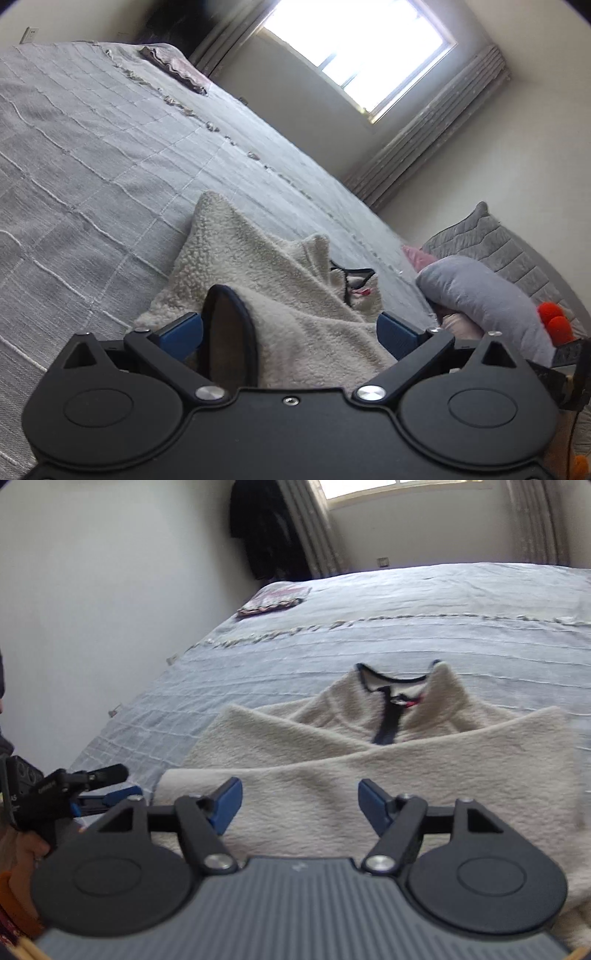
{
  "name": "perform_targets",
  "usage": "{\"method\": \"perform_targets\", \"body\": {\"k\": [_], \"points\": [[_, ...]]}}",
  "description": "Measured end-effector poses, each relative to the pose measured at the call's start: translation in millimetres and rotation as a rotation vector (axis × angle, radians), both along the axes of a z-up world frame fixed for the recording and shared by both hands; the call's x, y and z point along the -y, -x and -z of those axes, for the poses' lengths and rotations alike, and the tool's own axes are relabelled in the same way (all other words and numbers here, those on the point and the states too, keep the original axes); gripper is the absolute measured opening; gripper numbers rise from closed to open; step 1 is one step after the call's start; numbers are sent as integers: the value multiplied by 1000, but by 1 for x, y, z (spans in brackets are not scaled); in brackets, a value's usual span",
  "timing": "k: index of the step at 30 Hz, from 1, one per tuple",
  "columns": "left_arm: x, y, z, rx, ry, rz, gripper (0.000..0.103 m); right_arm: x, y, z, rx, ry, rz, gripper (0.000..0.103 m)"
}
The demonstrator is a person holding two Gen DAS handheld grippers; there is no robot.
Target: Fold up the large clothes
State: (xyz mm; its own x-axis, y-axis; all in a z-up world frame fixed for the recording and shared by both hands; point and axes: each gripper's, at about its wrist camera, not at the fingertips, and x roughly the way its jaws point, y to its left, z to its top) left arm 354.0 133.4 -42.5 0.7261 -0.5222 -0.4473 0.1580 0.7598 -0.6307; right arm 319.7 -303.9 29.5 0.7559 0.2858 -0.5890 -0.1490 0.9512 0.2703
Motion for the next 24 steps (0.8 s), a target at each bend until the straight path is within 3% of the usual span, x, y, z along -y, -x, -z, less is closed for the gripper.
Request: {"method": "perform_targets", "body": {"k": [2, 3, 5, 6, 8, 11, 15, 16, 18, 20, 22, 24], "points": [[9, -7, 8, -61, -104, -9, 97, 35, 1, 1, 3, 7, 101, 76], [14, -7, 12, -67, -142, -15, 88, 51, 0, 3, 1, 4, 148, 76], [22, -6, 15, -46, -217, -41, 48, 79, -3, 12, -9, -8, 230, 76], [24, -4, 15, -23, -235, -39, 39, 90, -6, 16, -14, -12, 260, 76], [30, -3, 11, 10, -270, -35, 8, 109, -14, 29, -34, -15, 317, 76], [37, 7, -6, 101, -298, -44, 7, 129, -27, 46, -50, 1, 386, 76], [35, 11, -26, 253, -289, -95, 7, 150, -46, 64, -54, -51, 432, 76], [37, 7, -24, 263, -322, -95, 7, 154, -51, 69, -59, -65, 437, 76], [44, -8, -10, 204, -421, -85, 8, 160, -62, 82, -81, -101, 443, 71], [49, -20, 9, 143, -489, -65, 8, 163, -70, 94, -87, -128, 451, 45], [50, -18, 21, 143, -518, -72, 8, 158, -69, 99, -40, -120, 454, 21], [47, -10, 19, 189, -496, -102, 8, 149, -53, 92, 82, -91, 457, 18]]}}
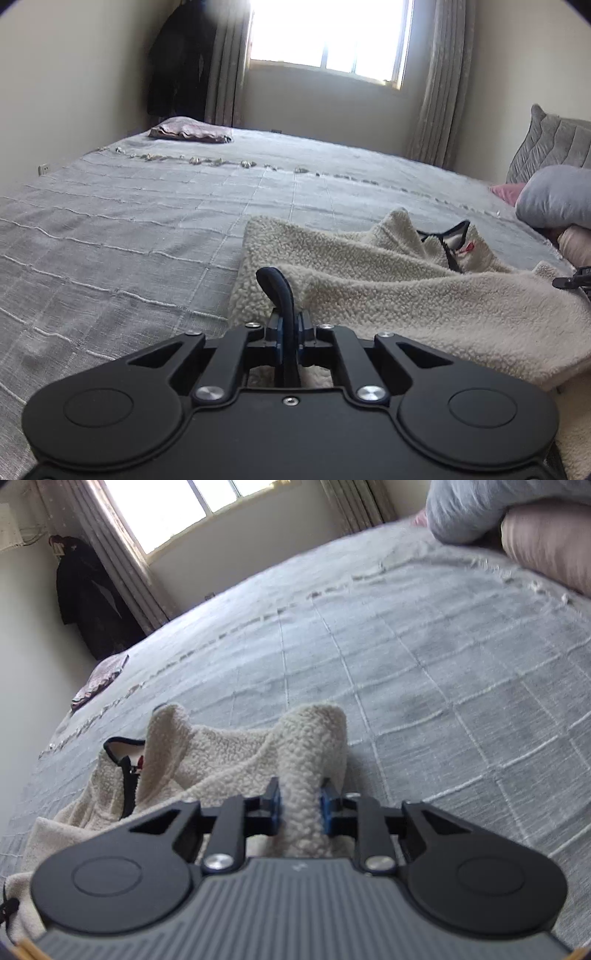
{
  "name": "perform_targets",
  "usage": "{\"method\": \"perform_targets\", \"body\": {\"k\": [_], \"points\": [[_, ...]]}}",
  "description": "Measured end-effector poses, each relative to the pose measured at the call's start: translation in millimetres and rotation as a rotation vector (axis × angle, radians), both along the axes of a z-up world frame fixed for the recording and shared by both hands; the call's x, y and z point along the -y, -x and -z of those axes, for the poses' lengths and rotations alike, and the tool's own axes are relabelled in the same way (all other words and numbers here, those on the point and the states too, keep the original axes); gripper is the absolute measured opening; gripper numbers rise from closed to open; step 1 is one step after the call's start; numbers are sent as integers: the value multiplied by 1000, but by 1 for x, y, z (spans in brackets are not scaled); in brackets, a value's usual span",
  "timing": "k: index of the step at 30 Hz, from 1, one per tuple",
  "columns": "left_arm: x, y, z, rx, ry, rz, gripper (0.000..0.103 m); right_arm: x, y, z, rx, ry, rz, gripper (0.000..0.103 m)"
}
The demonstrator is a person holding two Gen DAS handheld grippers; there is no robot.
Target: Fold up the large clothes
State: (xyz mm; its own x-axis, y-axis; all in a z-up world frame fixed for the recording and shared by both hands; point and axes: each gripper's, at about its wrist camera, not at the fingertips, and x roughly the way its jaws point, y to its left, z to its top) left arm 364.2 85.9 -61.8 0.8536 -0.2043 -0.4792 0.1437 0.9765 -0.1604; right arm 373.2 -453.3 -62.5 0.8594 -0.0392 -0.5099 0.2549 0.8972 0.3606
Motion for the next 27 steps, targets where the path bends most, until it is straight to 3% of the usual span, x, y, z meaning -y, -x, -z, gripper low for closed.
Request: {"method": "perform_targets", "body": {"k": [2, 5, 8, 10, 14, 16, 17, 18, 20, 22, 24, 27], "points": [[0, -1, 1, 13, 5, 5, 9, -1, 12, -3, 66, 22, 30, 17], [11, -17, 11, -67, -83, 22, 21, -12, 1, 3, -66, 176, 1, 22], [12, -5, -5, -2, -90, -26, 37, -22, 16, -14, -28, 232, 9, 31], [15, 4, -17, 58, -84, -18, 46, -32, 30, -27, -14, 255, -35, 31], [36, 5, -24, 63, -49, 116, 46, -62, 57, -35, -25, 291, -155, 31], [46, -1, -10, -13, -37, 187, 47, -66, 62, -23, -70, 307, -171, 31], [47, -5, 2, -51, -53, 169, 48, -63, 62, -13, -110, 317, -151, 29], [45, -9, 20, -92, -59, 125, 47, -58, 61, -1, -152, 317, -133, 29], [44, -2, 34, -54, -50, 128, 47, -44, 67, 16, -142, 234, -116, 29], [49, 2, 21, -63, -78, 112, 48, -44, 71, 3, -158, 164, -65, 29], [42, 8, 4, -107, -41, 95, 46, -50, 84, -13, -156, 156, -70, 32], [23, 32, -19, -131, 0, 113, 57, -58, 118, -35, -147, 185, -95, 41]]}}
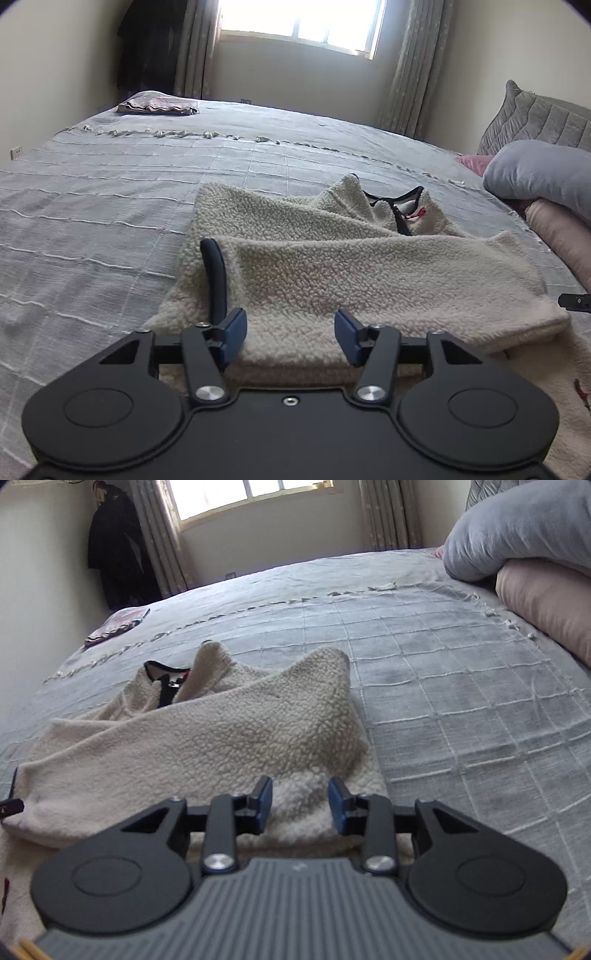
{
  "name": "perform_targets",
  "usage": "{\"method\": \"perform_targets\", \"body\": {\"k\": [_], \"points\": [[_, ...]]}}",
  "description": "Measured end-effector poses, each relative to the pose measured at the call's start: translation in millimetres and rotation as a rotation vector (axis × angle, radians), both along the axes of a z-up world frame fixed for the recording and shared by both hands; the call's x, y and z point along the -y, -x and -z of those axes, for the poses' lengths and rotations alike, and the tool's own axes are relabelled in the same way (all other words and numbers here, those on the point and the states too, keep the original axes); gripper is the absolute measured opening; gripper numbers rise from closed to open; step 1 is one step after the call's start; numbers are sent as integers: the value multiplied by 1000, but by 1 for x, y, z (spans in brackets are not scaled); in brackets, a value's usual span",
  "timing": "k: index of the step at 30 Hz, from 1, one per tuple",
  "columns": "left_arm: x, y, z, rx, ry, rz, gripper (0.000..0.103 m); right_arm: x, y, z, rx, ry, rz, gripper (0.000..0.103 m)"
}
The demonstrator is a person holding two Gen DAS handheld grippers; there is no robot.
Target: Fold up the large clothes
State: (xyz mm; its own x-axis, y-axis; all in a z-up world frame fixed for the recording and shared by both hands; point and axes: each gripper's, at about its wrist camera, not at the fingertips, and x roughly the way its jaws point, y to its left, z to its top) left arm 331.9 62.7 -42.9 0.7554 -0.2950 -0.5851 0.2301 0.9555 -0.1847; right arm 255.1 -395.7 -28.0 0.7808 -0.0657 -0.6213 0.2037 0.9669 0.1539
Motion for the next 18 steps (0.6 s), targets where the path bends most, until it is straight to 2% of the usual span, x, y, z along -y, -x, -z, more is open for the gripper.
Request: {"method": "perform_targets", "body": {"k": [2, 6, 8, 13, 18], "points": [[-17, 21, -12, -19, 14, -5, 73, -1, 28, -10, 12, 18, -8, 58], [-49, 65, -24, -75, 39, 4, 84, 5, 81, -19, 5, -18, -22, 69], [-61, 89, -25, -94, 30, 14, 91, 8, 107, -17, -2, -45, -35, 85], [-88, 140, -10, -154, 34, 34, 92, 16, 165, -1, -22, -118, -47, 87], [-109, 173, 15, -255, 151, 44, 92, 29, 205, 18, -54, -165, -6, 87]]}}
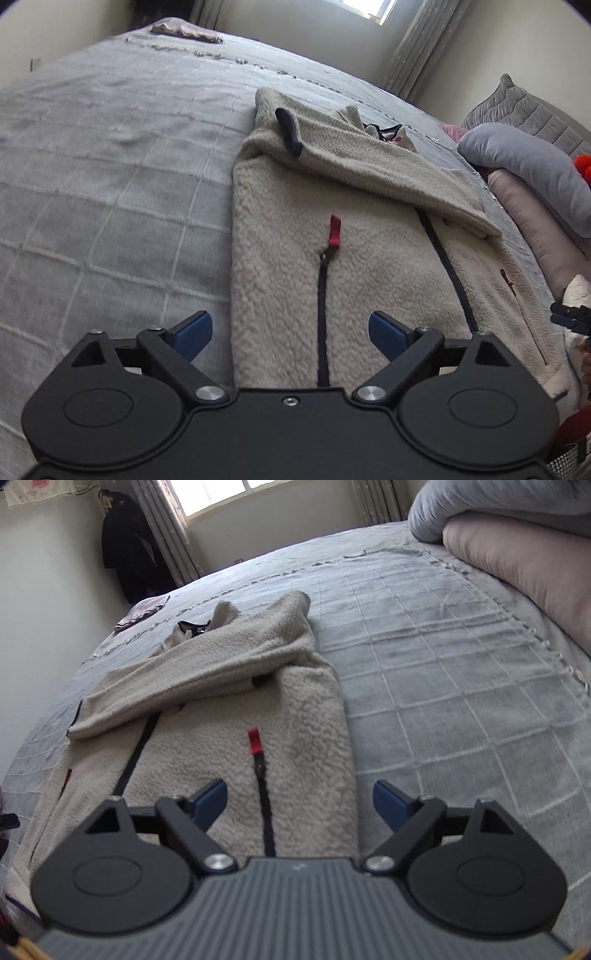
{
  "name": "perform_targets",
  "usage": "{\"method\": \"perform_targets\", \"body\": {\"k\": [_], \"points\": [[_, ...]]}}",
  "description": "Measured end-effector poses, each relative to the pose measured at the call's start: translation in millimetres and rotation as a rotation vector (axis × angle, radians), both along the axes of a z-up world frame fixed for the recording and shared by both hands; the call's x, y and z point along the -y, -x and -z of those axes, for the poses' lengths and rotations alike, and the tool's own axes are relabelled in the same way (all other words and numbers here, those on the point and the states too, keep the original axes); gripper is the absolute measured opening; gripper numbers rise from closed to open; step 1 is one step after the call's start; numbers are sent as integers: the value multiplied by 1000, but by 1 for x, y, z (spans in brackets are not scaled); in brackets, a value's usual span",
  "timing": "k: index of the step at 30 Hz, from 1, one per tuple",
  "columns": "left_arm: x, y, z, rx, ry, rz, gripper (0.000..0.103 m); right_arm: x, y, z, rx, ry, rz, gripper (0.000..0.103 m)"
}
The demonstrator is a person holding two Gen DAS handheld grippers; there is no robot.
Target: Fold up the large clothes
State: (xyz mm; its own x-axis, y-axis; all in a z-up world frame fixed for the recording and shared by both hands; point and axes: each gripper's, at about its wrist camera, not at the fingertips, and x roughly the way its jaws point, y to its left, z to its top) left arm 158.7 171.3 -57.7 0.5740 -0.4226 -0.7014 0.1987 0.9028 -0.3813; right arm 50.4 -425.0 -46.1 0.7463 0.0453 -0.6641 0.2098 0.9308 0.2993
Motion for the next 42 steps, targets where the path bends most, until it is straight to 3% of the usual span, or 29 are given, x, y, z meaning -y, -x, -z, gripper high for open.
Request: {"method": "perform_targets", "body": {"k": [5, 9, 11, 12, 14, 15, 17, 20, 22, 30, 42], "points": [[-9, 22, 20, -83, 120, -1, 92, 4, 27, 17, -30, -40, 5, 87], [-12, 36, 33, -116, 212, 13, 89, 4, 47, 40, -45, -140, -13, 86], [-12, 46, 37, -124, 266, 35, 87, 0, 58, 48, -6, -164, -26, 85], [-11, 51, 38, -136, 293, 55, 82, -2, 63, 50, 10, -186, -37, 84], [-7, 58, 41, -158, 319, 69, 65, -4, 72, 54, 33, -251, -55, 72], [-5, 61, 42, -148, 314, 71, 62, -4, 75, 56, 36, -291, -61, 68], [-2, 63, 44, -149, 314, 61, 39, -4, 77, 61, 30, -372, -73, 42], [0, 64, 46, -165, 318, 17, 17, -5, 79, 63, 27, -404, -43, 17], [1, 69, 38, -129, 311, 4, 12, -6, 83, 55, 59, -409, -30, 13], [3, 91, -23, 68, 326, -27, 9, -19, 99, -6, 239, -359, -41, 10], [-19, 147, -91, 198, 388, 59, 9, -31, 168, -73, 411, -352, -97, 10]]}}
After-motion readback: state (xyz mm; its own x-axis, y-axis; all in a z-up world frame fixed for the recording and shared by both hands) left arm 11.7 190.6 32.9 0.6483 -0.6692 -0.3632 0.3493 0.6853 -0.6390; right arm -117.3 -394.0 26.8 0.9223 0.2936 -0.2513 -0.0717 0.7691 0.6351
